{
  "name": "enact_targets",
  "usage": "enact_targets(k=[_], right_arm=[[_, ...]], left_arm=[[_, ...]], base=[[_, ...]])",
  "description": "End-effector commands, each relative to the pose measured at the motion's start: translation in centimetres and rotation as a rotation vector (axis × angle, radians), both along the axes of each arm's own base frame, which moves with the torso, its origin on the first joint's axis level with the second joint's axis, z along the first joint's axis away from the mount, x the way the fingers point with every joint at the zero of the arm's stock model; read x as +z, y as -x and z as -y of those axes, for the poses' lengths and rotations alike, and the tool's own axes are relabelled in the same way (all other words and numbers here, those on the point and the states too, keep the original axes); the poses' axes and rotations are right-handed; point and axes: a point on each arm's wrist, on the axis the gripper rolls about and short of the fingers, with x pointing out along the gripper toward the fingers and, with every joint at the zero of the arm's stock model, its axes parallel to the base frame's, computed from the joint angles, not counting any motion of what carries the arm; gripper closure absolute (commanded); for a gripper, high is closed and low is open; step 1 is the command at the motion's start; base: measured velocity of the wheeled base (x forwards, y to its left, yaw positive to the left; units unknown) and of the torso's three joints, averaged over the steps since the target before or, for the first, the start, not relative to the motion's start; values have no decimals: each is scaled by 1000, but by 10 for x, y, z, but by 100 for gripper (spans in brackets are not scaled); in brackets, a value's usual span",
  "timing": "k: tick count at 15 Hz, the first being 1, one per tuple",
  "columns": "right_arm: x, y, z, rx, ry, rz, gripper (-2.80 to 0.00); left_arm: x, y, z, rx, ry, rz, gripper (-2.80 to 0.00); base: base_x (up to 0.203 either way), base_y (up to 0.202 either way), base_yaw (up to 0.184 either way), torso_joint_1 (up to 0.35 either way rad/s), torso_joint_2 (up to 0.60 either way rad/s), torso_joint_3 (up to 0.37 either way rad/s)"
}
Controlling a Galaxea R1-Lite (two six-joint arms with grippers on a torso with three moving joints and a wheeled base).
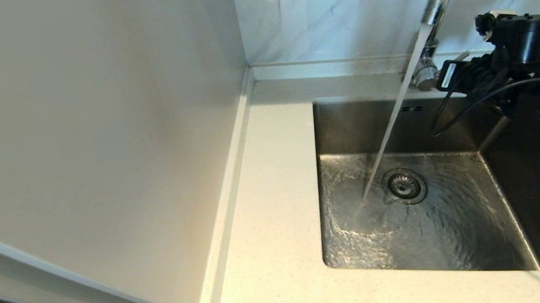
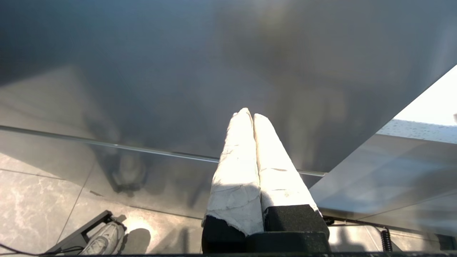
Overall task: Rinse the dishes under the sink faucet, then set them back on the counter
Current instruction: Turn off the faucet
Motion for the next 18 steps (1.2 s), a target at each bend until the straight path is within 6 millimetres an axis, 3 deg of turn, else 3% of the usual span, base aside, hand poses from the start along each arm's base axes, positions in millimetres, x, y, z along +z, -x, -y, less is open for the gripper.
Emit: enact_targets(k=[1,6,9,12,14,18], right_arm=[[-3,-8,5,-16,-1,5,0],[-10,-22,20,-51,-1,3,0],[-1,-14,23,-59,-1,22,0],[10,15,28,-74,21,7,0],[1,35,37,-95,71,-59,0],[8,103,60,-154,157,-175,0]], left_arm=[[0,0,0,0,0,0,0],[0,0,0,0,0,0,0],[0,0,0,0,0,0,0],[0,0,0,0,0,0,0],[0,0,0,0,0,-1,0],[0,0,0,0,0,0,0]], base=[[0,0,0,0,0,0],[0,0,0,0,0,0],[0,0,0,0,0,0],[0,0,0,0,0,0],[0,0,0,0,0,0],[0,0,0,0,0,0]])
